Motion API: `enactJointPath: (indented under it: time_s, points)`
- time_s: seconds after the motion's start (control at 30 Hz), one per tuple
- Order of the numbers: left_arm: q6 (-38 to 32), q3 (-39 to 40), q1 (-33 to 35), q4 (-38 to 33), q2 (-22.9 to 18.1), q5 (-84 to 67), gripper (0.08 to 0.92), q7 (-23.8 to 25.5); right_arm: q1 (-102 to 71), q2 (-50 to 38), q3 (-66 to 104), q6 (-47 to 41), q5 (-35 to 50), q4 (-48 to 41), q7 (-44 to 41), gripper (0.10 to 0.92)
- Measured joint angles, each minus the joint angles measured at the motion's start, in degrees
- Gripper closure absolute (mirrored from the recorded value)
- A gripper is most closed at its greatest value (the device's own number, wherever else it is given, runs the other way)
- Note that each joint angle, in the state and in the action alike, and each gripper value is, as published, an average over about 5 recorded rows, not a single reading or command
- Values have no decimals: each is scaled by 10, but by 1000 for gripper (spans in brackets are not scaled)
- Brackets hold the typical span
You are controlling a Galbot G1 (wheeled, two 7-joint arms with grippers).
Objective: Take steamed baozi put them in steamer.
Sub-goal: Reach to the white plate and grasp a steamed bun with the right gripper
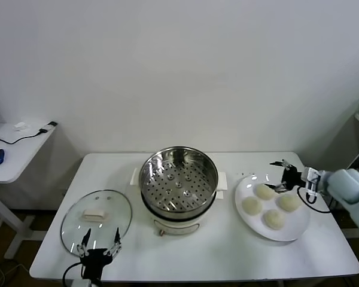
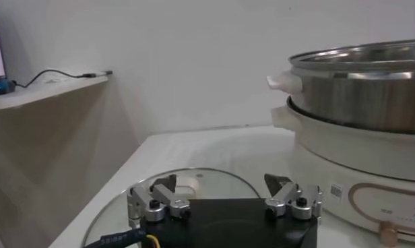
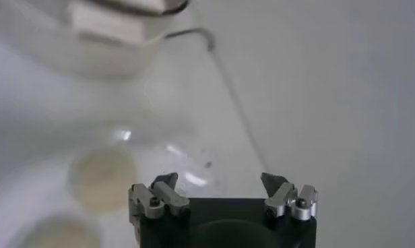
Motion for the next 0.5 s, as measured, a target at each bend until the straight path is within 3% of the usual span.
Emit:
enactJointPath:
  time_s: [0.2, 0.5]
  points:
    - [-1, 1, -3, 2, -2, 2, 177, 1, 156, -9, -179, -2, -5, -53, -82, 203]
    - [-4, -2, -5, 6, -3, 5, 177, 1, 315, 41, -379, -47, 35, -119, -123, 203]
